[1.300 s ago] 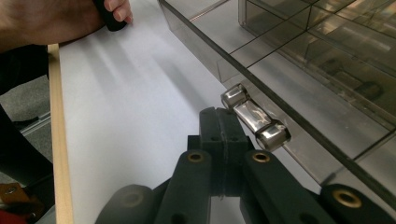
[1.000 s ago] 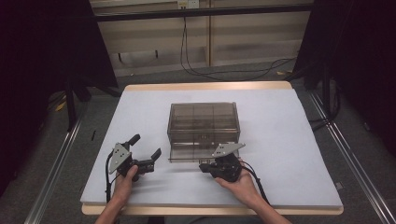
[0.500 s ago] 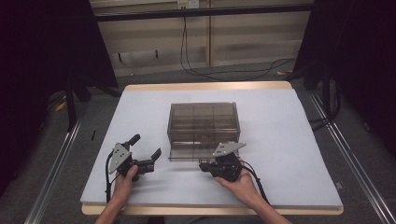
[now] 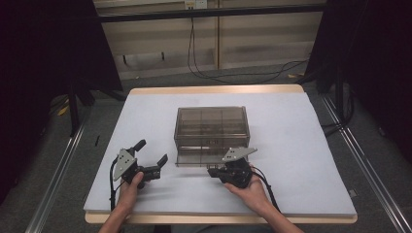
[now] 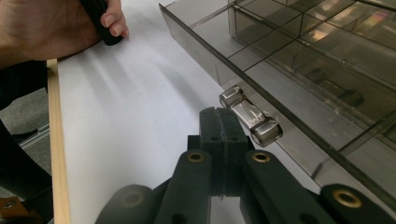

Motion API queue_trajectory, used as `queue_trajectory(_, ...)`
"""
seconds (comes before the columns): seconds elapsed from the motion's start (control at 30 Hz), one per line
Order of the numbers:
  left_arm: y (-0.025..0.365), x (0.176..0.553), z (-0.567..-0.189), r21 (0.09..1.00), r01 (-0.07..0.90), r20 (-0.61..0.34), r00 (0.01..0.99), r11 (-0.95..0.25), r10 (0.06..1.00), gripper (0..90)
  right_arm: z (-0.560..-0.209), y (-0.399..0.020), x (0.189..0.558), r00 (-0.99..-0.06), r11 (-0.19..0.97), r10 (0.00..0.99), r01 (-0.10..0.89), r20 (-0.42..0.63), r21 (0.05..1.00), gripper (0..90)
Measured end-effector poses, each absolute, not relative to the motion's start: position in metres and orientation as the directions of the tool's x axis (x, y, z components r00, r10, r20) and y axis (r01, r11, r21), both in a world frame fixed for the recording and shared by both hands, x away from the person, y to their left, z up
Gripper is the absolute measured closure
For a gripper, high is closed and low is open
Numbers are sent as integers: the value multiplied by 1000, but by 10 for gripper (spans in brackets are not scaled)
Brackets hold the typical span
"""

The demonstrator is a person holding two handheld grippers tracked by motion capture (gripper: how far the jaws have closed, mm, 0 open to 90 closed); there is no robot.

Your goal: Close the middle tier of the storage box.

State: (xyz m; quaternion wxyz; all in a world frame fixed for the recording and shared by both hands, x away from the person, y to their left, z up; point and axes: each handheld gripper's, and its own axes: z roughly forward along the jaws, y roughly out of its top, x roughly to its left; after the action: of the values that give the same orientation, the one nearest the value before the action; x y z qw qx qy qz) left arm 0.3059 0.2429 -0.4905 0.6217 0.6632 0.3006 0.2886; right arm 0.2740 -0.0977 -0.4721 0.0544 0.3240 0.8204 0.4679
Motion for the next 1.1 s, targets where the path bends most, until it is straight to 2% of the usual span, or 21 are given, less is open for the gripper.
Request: queue_trajectory(1.1, 243, 306, -491, 998, 41, 7, 653, -44, 758, 9, -472, -101, 276, -770, 334, 602, 485, 212, 808, 900)
